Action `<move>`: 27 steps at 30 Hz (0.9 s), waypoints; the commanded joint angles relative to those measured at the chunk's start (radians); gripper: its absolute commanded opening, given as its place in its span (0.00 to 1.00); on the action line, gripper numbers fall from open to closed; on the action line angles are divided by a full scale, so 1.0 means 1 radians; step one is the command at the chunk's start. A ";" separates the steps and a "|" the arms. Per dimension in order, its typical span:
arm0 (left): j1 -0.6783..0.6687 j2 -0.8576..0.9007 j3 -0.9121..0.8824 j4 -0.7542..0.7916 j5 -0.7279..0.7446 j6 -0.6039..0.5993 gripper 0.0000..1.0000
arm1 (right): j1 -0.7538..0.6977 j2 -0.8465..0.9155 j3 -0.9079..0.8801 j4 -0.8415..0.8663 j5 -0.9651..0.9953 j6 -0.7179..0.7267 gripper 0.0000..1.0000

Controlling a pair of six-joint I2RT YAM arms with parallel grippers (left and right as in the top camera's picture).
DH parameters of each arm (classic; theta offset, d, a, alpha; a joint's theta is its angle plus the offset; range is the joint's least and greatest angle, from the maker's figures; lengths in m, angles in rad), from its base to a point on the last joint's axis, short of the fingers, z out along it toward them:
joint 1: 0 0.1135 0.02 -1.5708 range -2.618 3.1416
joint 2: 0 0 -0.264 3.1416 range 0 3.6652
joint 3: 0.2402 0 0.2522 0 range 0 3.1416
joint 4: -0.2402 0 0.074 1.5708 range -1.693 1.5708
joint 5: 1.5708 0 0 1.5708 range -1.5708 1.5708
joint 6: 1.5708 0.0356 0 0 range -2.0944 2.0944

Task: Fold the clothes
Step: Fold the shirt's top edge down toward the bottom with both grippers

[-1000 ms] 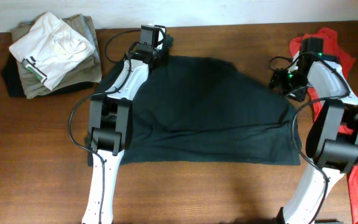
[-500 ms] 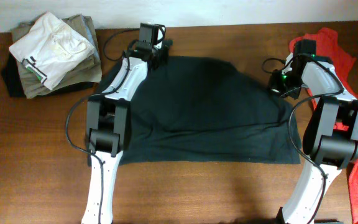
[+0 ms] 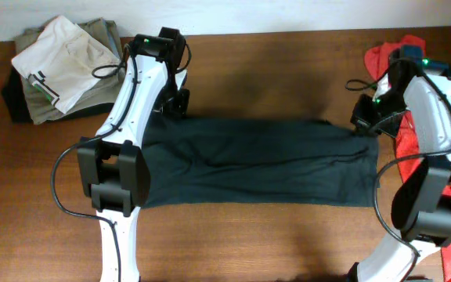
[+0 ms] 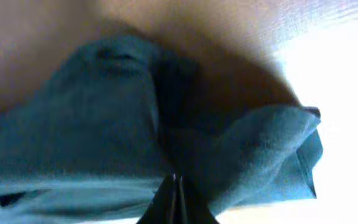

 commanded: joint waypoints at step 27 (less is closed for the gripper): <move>0.020 -0.034 -0.377 0.436 0.082 -0.039 0.27 | 0.110 0.104 -0.153 0.195 -0.047 -0.164 0.04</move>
